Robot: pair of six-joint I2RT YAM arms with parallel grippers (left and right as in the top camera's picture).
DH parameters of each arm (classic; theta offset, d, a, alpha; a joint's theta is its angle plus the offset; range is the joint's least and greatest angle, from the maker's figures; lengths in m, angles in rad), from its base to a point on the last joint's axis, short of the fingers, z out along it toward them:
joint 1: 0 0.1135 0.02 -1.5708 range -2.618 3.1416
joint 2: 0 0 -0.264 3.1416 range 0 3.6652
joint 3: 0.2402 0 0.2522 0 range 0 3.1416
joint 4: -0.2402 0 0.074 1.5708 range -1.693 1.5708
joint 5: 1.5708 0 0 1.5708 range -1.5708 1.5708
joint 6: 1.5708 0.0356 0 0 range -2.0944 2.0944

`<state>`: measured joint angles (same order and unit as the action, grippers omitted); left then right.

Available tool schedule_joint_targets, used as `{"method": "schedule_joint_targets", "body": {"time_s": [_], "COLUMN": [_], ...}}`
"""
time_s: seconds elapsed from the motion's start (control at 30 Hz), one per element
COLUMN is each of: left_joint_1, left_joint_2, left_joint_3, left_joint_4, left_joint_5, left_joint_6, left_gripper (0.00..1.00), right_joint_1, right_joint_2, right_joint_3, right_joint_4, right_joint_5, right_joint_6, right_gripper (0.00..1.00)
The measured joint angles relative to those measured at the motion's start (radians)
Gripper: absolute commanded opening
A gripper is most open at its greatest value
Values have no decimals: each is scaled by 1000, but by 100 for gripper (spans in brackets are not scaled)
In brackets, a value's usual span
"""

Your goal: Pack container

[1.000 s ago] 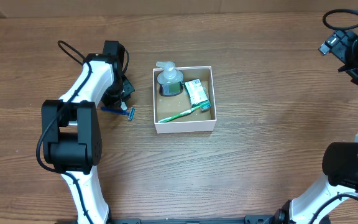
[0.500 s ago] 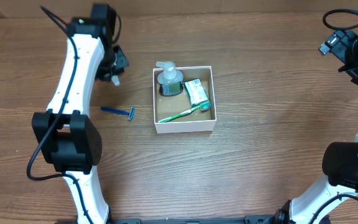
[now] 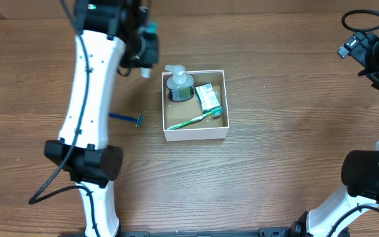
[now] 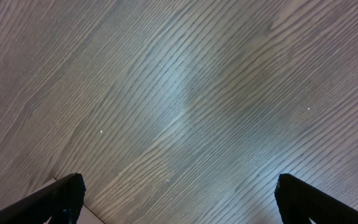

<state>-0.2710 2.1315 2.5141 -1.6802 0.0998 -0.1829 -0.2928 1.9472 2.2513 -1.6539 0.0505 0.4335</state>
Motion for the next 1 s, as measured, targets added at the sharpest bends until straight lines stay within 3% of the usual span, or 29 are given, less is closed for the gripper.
{"method": "schedule_joint_targets", "body": {"time_s": [0.17,0.43,1.0], "left_joint_1": [-137,-283,-294], "left_joint_2": [0,0,1], "left_joint_3": [0,-21,-375], "left_joint_4": [-7,-7,1], "left_joint_5": [31,35,57], "left_joint_6": [131,228,434], "left_gripper": [22,23,26], "right_joint_1": [0,0,0], "right_joint_2": [0,0,0], "right_joint_3": [0,0,0], "right_joint_4": [0,0,1], "right_joint_5": [0,0,0], "right_joint_6": [0,0,0], "right_gripper": [100,100,100]}}
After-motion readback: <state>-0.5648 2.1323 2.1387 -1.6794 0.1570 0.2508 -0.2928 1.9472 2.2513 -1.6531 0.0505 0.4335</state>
